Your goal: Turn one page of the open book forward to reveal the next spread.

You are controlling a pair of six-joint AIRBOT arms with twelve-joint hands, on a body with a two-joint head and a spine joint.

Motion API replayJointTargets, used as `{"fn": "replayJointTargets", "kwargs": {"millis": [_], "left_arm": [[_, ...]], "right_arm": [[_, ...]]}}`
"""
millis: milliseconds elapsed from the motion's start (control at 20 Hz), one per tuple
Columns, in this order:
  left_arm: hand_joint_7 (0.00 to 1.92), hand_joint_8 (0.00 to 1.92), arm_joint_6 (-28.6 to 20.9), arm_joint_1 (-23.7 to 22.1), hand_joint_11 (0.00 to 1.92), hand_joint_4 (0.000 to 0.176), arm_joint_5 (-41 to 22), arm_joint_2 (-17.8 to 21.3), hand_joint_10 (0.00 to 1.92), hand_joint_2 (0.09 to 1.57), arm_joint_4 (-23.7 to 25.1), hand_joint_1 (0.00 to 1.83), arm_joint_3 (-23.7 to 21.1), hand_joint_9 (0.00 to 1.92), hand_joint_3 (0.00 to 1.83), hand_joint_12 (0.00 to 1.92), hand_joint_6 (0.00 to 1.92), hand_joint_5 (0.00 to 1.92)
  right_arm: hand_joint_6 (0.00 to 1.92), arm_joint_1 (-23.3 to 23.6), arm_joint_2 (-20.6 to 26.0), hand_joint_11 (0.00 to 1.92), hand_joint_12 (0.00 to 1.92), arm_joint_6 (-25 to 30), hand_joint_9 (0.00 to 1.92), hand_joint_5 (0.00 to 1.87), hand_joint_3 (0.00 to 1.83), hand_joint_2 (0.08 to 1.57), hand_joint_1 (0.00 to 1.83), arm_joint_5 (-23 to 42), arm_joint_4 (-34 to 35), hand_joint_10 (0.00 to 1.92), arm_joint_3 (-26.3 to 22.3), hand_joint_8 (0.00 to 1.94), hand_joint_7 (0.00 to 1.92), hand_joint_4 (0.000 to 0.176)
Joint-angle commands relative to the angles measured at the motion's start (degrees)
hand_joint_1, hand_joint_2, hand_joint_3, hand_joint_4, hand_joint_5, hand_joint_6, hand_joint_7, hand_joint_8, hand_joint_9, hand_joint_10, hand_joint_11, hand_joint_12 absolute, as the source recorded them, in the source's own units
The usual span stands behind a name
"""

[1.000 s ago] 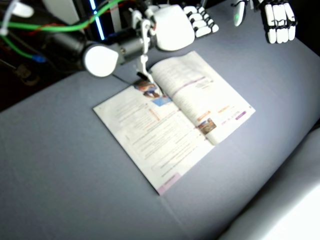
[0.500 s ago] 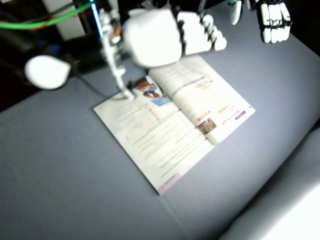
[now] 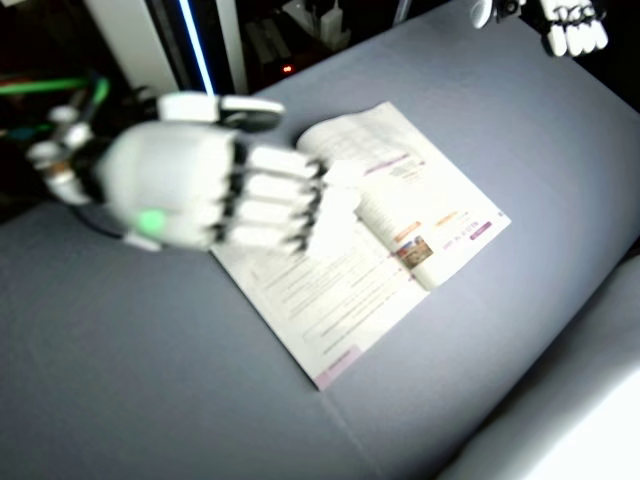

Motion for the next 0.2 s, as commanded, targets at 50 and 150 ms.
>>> {"fn": "replayJointTargets", "kwargs": {"millis": [50,150], "left_arm": [[0.13,0.0,-0.9,-0.2,0.01,0.0,-10.1,-0.1,0.0,1.39,-0.9,0.0,-0.2,0.06,0.01,0.01,0.0,0.13],[0.12,0.0,-1.2,0.0,0.02,0.0,-11.8,-0.2,0.0,1.37,-0.9,0.0,-0.6,0.06,0.0,0.01,0.0,0.14]], "right_arm": [[0.0,-2.6,1.1,0.0,0.09,0.1,0.08,0.17,0.0,1.45,0.0,12.6,3.4,0.0,-1.3,0.0,0.14,0.0],[0.0,-5.8,1.6,0.0,0.09,0.1,0.07,0.16,0.0,1.48,0.14,15.5,6.2,0.0,-2.3,0.0,0.15,0.0]]}}
